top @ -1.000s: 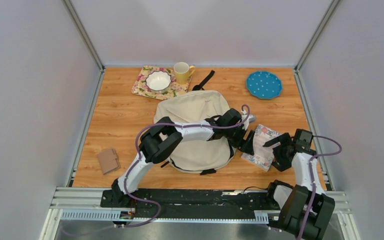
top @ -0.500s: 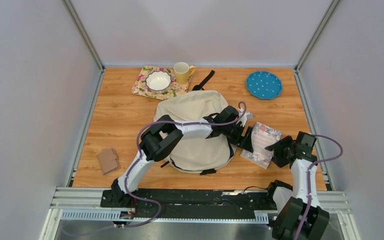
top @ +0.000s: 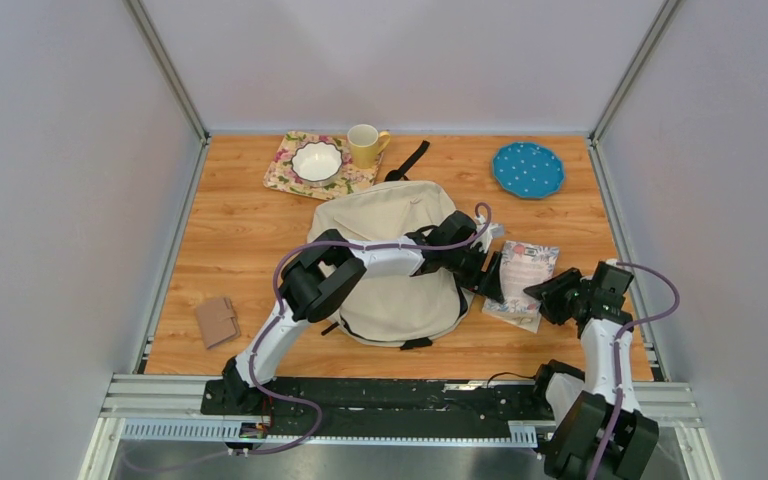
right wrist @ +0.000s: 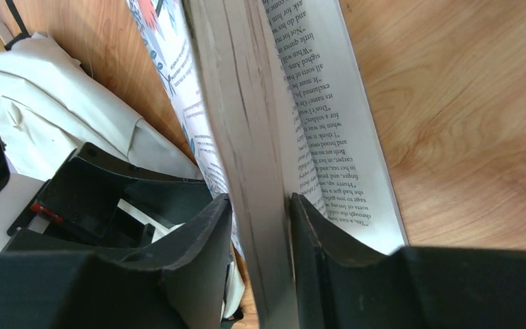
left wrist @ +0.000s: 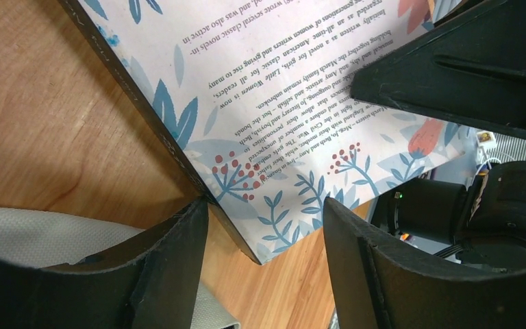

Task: Pack the student bag
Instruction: Pick up the book from the center of the board.

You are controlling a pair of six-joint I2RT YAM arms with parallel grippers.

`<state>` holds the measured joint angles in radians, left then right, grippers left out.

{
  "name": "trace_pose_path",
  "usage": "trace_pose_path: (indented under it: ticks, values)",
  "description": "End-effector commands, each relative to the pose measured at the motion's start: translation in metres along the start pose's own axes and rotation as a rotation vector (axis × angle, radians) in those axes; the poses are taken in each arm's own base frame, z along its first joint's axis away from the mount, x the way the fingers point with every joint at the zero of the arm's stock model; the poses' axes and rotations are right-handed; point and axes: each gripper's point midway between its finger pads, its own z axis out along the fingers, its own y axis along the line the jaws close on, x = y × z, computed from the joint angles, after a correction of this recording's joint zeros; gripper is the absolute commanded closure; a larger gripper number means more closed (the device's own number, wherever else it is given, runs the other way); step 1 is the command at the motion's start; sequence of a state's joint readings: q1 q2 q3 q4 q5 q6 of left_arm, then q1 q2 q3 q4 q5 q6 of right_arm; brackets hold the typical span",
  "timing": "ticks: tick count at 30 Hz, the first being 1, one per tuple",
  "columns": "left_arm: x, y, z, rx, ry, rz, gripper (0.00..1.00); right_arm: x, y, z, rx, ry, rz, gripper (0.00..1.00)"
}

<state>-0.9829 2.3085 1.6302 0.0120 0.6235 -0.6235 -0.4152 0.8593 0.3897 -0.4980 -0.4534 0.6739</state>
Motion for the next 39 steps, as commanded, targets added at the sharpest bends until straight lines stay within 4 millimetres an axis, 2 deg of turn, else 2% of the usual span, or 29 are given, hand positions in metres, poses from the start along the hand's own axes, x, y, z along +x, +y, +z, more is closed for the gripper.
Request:
trace_pose_path:
  ticks: [1,2,4,5,9,10,11,12,13,16,17,18,20,21,22,23,24,25,26,27,28,30,32,33,34,37,39]
  values:
    - [0.001,-0.046,0.010,0.133,0.019,0.051,0.32,0.021,0.012,-0.001,-0.080,0.105,-0.010,0.65]
    - [0.001,-0.046,0.010,0.133,0.019,0.051,0.33,0.020,0.012,-0.002,-0.084,0.100,-0.013,0.71]
    - [0.000,-0.047,0.008,0.132,0.018,0.051,0.34,0.019,0.012,-0.003,-0.078,0.091,-0.016,0.97]
    - [0.000,-0.047,0.007,0.128,0.018,0.053,0.34,0.014,0.014,-0.006,-0.076,0.060,-0.029,1.00]
    - [-0.005,-0.050,-0.003,0.092,0.001,0.082,0.32,0.002,0.018,-0.019,-0.044,-0.004,-0.061,1.00]
    - [-0.014,-0.056,-0.011,0.075,-0.031,0.103,0.31,-0.001,0.021,-0.023,-0.039,-0.021,-0.073,1.00]
    - [-0.015,-0.055,-0.016,0.048,-0.033,0.125,0.30,-0.006,0.021,-0.028,-0.024,-0.048,-0.088,1.00]
    - [-0.022,-0.064,-0.027,0.037,-0.057,0.150,0.28,-0.011,0.027,-0.034,-0.026,-0.065,-0.099,1.00]
    - [-0.026,-0.059,-0.033,-0.008,-0.073,0.174,0.27,-0.012,0.031,-0.037,-0.034,-0.068,-0.106,1.00]
    - [-0.044,-0.067,-0.064,-0.074,-0.160,0.207,0.22,-0.014,0.056,-0.050,-0.134,-0.073,-0.136,1.00]
    - [-0.049,-0.067,-0.074,-0.091,-0.188,0.212,0.21,-0.007,0.070,-0.055,-0.203,-0.037,-0.147,1.00]
    - [-0.052,-0.069,-0.093,-0.106,-0.224,0.214,0.18,-0.008,0.082,-0.060,-0.256,-0.042,-0.162,1.00]
    - [-0.062,-0.068,-0.116,-0.135,-0.298,0.215,0.17,-0.001,0.096,-0.070,-0.325,-0.002,-0.171,1.00]
    - [-0.062,-0.064,-0.138,-0.152,-0.334,0.203,0.15,0.000,0.104,-0.075,-0.367,-0.001,-0.189,1.00]
    - [-0.068,-0.065,-0.149,-0.150,-0.375,0.193,0.15,0.002,0.112,-0.082,-0.408,0.003,-0.186,1.00]
    - [-0.068,-0.065,-0.160,-0.150,-0.399,0.181,0.15,0.010,0.122,-0.089,-0.470,0.042,-0.194,1.00]
    - [-0.060,-0.063,-0.176,-0.153,-0.422,0.168,0.15,0.011,0.134,-0.095,-0.535,0.045,-0.221,1.00]
    - [-0.063,-0.056,-0.190,-0.154,-0.455,0.149,0.15,0.016,0.140,-0.098,-0.568,0.073,-0.205,1.00]
    - [-0.068,-0.060,-0.201,-0.130,-0.501,0.132,0.15,0.023,0.147,-0.105,-0.616,0.108,-0.214,1.00]
    - [-0.059,-0.060,-0.213,-0.118,-0.522,0.118,0.15,0.026,0.159,-0.111,-0.671,0.108,-0.261,1.00]
    - [-0.065,-0.064,-0.225,-0.089,-0.576,0.105,0.15,0.030,0.165,-0.118,-0.704,0.122,-0.272,1.00]
    - [-0.057,-0.062,-0.238,-0.087,-0.619,0.078,0.15,0.040,0.181,-0.132,-0.776,0.125,-0.346,1.00]
    - [-0.063,-0.065,-0.249,-0.066,-0.684,0.062,0.14,0.045,0.193,-0.143,-0.814,0.129,-0.381,1.00]
    - [-0.060,-0.067,-0.253,-0.050,-0.697,0.059,0.14,0.055,0.198,-0.147,-0.834,0.162,-0.405,1.00]
    - [-0.065,-0.078,-0.258,-0.002,-0.730,0.061,0.14,0.060,0.202,-0.149,-0.845,0.171,-0.420,1.00]
    - [-0.070,-0.090,-0.261,0.062,-0.753,0.066,0.14,0.079,0.211,-0.156,-0.895,0.243,-0.468,1.00]
    - [-0.070,-0.089,-0.260,0.068,-0.753,0.065,0.14,0.093,0.214,-0.158,-0.923,0.291,-0.487,1.00]
